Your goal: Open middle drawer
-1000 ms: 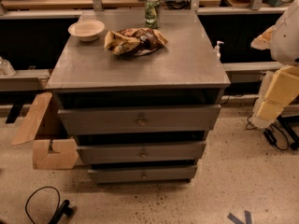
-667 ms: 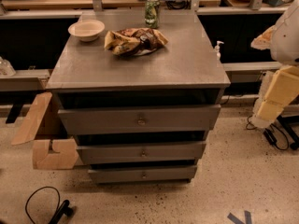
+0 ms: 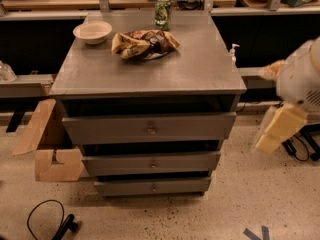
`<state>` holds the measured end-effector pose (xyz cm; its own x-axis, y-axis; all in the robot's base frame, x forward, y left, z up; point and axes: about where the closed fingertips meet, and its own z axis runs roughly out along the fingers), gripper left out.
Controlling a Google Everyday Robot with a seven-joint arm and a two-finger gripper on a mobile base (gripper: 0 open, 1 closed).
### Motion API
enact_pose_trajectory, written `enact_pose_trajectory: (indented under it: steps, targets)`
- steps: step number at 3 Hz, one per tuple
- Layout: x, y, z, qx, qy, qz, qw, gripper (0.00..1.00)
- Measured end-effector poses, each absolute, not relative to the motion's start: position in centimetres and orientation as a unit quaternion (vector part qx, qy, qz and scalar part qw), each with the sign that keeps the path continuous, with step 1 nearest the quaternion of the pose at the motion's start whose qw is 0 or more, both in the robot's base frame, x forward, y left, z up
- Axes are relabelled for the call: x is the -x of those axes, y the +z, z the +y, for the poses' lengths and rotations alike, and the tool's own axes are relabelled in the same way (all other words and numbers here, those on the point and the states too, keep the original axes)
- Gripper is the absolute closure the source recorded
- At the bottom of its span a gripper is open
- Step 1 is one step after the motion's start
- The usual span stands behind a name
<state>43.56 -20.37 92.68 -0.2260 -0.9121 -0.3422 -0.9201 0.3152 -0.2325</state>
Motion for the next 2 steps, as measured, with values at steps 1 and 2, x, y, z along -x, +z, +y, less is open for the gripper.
enact_pose_trajectory:
  steps: [1, 2]
  targets:
    - [-43.2, 84.9, -18.2, 0.581, 0.045, 0.783, 0.218, 0.00]
    - [-44.3, 78.3, -15.2, 0.599, 0.046, 0.768, 0.222, 0.00]
